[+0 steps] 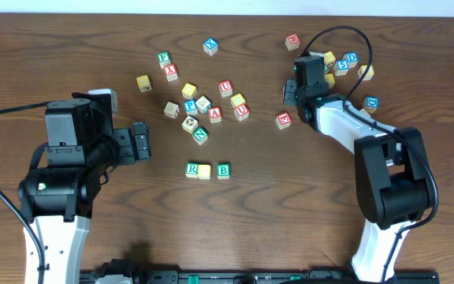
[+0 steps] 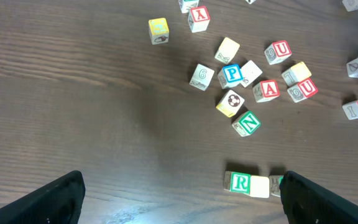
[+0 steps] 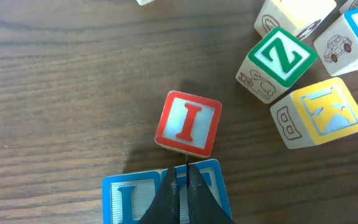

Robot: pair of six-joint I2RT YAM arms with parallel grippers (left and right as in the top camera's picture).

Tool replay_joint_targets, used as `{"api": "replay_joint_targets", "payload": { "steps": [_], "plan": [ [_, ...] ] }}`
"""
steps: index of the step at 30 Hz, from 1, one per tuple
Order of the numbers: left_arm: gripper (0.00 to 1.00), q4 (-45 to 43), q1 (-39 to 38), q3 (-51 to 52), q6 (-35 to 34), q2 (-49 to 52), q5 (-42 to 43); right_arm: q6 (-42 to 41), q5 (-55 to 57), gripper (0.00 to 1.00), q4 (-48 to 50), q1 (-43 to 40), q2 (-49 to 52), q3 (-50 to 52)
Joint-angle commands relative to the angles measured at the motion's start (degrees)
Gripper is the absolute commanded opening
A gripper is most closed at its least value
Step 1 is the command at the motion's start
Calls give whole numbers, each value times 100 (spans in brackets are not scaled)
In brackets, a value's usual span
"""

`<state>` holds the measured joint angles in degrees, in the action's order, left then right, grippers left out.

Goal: Spell out ROBOT

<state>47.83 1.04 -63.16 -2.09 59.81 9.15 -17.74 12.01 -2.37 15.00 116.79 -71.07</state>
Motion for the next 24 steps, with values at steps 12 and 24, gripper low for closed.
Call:
{"api": "replay_joint_targets", "payload": {
  "steps": [12,24],
  "plan": [
    [99,13,28,-120,35,4,72,-42,98,1,-645,-105,50,-83],
    [99,13,28,-120,35,4,72,-334,-79,1,-1379,-35,42,-85]
  ]
}}
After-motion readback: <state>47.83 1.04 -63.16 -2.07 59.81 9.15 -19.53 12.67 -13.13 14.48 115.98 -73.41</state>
